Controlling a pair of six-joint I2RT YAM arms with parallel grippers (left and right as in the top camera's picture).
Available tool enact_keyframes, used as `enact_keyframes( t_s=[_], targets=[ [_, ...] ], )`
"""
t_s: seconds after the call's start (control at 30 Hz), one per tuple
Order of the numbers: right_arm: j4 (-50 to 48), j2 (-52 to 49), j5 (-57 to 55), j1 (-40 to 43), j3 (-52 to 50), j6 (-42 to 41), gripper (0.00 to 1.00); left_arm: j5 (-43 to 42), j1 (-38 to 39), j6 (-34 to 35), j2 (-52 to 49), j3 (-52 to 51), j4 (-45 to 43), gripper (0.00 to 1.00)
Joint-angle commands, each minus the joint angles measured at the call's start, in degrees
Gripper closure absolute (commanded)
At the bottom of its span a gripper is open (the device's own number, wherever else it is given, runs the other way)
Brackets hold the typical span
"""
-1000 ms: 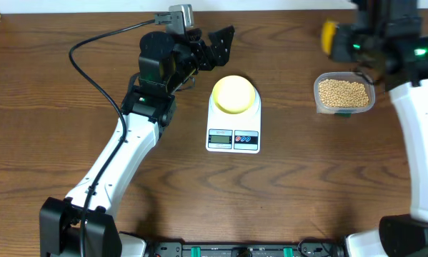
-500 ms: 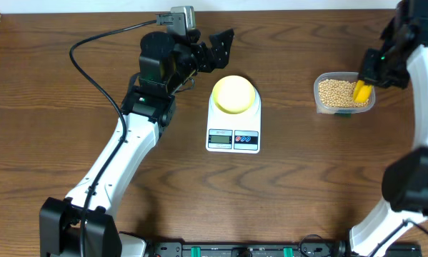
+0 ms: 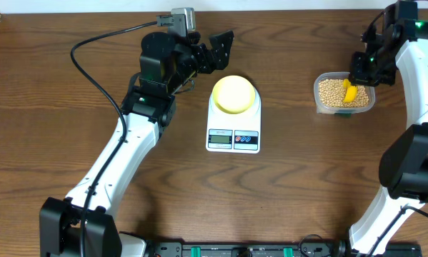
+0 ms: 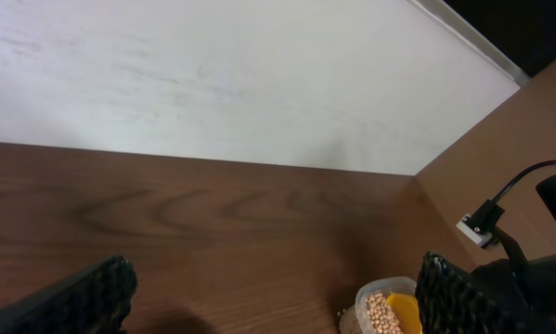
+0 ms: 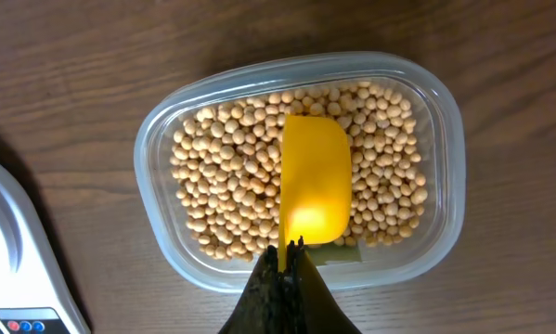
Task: Scoop item into bowl and weigh 50g on scale
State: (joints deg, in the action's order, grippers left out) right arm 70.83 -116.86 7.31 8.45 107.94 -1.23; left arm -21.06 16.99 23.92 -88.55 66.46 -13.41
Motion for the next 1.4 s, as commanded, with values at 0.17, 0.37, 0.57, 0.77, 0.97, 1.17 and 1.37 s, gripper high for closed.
enact_keyframes(
  t_s=[0.17,0.37,0.57,0.77,0.97,1.17,1.37],
  targets=[
    [2.45,-0.92,-5.25,0.09,0.66,2.14,0.98,0.15,0.02,-1.01,0.57,0.85,0.09,0.02],
    [1.95,-0.92,-4.13,-0.17,-0.2,1.49,0.98,0.15,0.02,-0.98,0.57,0.85,0.07,0.02],
    [-0.85,-0.92,-4.2,-0.57,-3.52,1.53,0.95,0.15,0.02,-1.01,0.57,0.85,0.09,0.02],
    [-1.11,-0.92,-4.2,-0.52,-3.76,1.53,0.96,0.15,0.02,-0.98,0.57,0.85,0.09,0.02],
    [-2.1,-0.92,-4.17,-0.5,-3.76,1.53,0.48,0.15,0.02,-1.01,0.57,0.85,0.28,0.02],
    [-5.11,-0.92,-4.17,-0.52,-3.76,1.51,0.19,0.13,0.02,-0.98,0.57,0.85,0.26,0.02],
    [-4.98,-0.92,-3.72,-0.63,-3.76,1.51,0.12,0.13,0.02,-0.98,0.57,0.85,0.28,0.02]
  ],
)
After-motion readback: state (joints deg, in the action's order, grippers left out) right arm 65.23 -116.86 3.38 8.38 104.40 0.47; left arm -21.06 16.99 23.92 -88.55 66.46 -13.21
